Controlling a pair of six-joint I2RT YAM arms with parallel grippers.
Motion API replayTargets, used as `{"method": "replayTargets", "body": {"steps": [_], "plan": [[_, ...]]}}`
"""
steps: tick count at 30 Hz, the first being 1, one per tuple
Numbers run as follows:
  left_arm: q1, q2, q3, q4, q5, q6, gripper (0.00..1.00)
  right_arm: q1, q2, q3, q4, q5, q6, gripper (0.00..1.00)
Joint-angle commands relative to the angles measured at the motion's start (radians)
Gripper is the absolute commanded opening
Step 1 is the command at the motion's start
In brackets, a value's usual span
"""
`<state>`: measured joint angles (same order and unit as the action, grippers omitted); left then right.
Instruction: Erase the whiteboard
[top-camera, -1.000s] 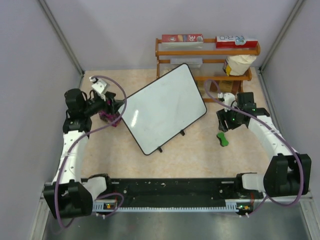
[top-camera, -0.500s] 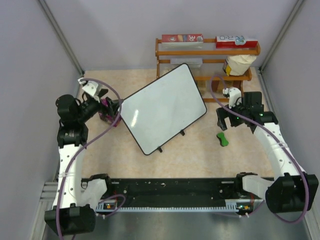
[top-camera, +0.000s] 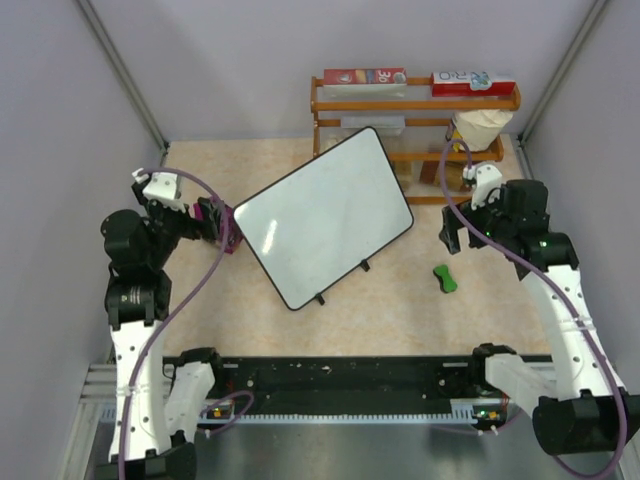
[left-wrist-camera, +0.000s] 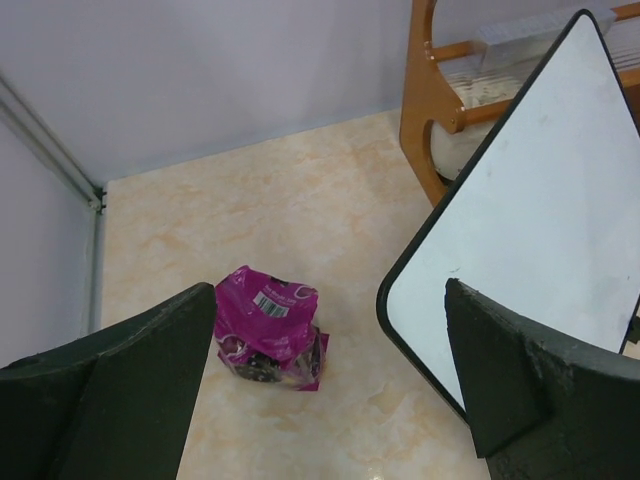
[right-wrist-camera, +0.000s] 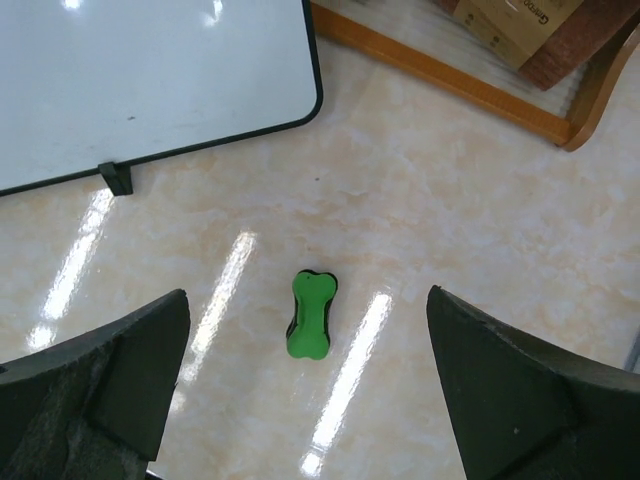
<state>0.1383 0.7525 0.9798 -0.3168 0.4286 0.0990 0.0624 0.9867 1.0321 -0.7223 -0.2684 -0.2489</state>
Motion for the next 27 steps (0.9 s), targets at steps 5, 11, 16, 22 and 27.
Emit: {"method": "replayTargets", "body": {"steps": [5,11,16,22,27], "plan": [[0.006,-0.111,-0.003,-0.06,-0.114,0.015,0.99,-0.013,-0.089,0.088,-0.058,0.073,0.02,0.99],[0.004,-0.094,-0.033,-0.091,-0.14,-0.041,0.99,-0.012,-0.14,0.129,-0.121,0.162,0.013,0.99],[0.004,-0.09,-0.061,-0.081,-0.151,-0.033,0.99,-0.013,-0.175,0.17,-0.118,0.144,-0.001,0.99],[0.004,-0.128,-0.111,-0.009,-0.148,-0.018,0.99,-0.013,-0.132,0.215,-0.068,0.115,0.016,0.99],[0.006,-0.151,-0.193,0.082,-0.133,-0.027,0.99,-0.012,-0.115,0.187,0.02,0.116,0.028,0.99]]}}
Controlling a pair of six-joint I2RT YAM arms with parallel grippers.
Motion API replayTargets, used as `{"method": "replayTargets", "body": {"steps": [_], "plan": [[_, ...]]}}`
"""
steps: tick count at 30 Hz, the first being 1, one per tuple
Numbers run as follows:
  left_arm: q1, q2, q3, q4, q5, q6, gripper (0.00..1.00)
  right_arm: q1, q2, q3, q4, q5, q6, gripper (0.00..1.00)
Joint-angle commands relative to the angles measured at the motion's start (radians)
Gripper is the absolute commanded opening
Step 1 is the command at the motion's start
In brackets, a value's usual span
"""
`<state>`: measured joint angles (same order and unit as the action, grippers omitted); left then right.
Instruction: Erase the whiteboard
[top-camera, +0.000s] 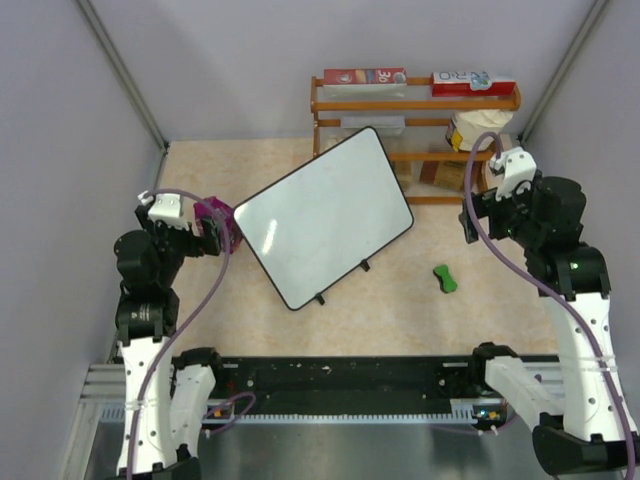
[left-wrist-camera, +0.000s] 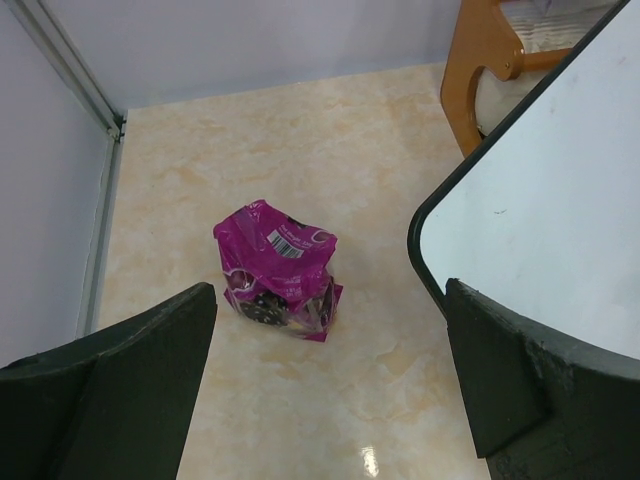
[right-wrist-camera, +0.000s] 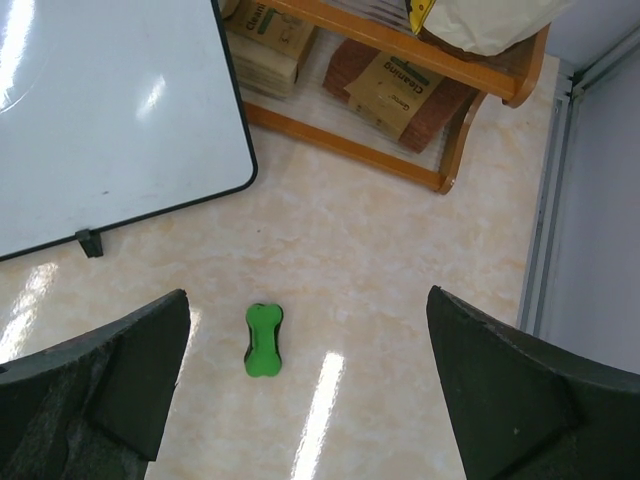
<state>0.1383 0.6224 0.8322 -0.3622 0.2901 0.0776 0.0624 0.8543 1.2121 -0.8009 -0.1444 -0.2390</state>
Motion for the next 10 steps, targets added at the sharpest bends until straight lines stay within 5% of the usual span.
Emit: {"method": "replayTargets", "body": {"steps": [1,10], "plan": [[0.004,-0.021,-0.054,0.165,0.012,-0.006,0.99,-0.013,0.023,0.006,0.12,-0.007,0.021,0.99],[0.004,0.063,-0.076,0.278,0.02,-0.033,0.99,-0.012,0.046,-0.052,0.207,0.016,0.027,0.99]]}}
